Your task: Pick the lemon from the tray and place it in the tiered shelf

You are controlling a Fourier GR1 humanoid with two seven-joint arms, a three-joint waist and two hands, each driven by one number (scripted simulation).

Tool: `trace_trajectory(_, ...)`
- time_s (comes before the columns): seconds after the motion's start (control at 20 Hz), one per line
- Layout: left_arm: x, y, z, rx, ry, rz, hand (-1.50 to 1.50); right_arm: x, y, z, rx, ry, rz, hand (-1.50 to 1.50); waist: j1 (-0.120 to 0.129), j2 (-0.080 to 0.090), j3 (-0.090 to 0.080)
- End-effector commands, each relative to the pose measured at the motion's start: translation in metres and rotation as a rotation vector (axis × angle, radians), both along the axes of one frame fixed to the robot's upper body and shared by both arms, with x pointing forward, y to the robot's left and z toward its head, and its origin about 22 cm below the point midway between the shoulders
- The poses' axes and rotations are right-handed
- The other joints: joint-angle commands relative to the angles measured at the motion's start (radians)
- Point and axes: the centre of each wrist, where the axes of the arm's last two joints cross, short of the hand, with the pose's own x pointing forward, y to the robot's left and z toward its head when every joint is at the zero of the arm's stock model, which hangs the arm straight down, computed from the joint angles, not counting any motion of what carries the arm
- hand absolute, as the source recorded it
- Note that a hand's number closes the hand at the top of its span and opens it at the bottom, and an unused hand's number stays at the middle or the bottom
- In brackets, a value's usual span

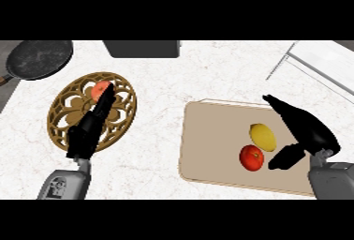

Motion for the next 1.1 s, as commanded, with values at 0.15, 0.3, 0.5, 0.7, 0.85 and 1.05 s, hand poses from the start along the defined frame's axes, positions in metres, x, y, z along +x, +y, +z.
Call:
trace_trajectory(0.15, 0.002, -0.014, -0.002, -0.004, 0.013, -0.007, 0.0, -0.004, -0.006, -0.014, -0.03, 0.004, -0.024, -1.5, -0.002, 0.0, 0.0)
trace_trajectory(0.3, -0.012, -0.004, -0.004, 0.008, 0.001, -0.007, 0.0, -0.007, 0.012, -0.036, -0.03, 0.017, -0.012, -1.5, 0.0, 0.0, 0.0)
trace_trajectory(0.5, 0.006, -0.013, 0.01, 0.011, 0.013, 0.003, 0.0, -0.001, 0.006, -0.031, -0.023, 0.013, -0.018, -1.5, -0.002, 0.0, 0.0)
trace_trajectory(0.7, 0.004, 0.015, 0.011, -0.011, 0.003, 0.008, 0.0, 0.012, 0.006, -0.04, -0.011, 0.022, -0.001, -1.5, 0.0, 0.0, 0.0)
trace_trajectory(0.85, 0.002, 0.014, -0.003, 0.023, -0.017, 0.009, 0.0, 0.024, -0.004, -0.048, -0.014, 0.039, 0.002, -1.5, 0.001, 0.0, 0.0)
trace_trajectory(1.05, -0.008, -0.002, 0.002, 0.004, 0.0, 0.003, 0.0, 0.012, -0.02, -0.072, -0.021, 0.056, 0.006, -1.5, 0.001, 0.0, 0.0)
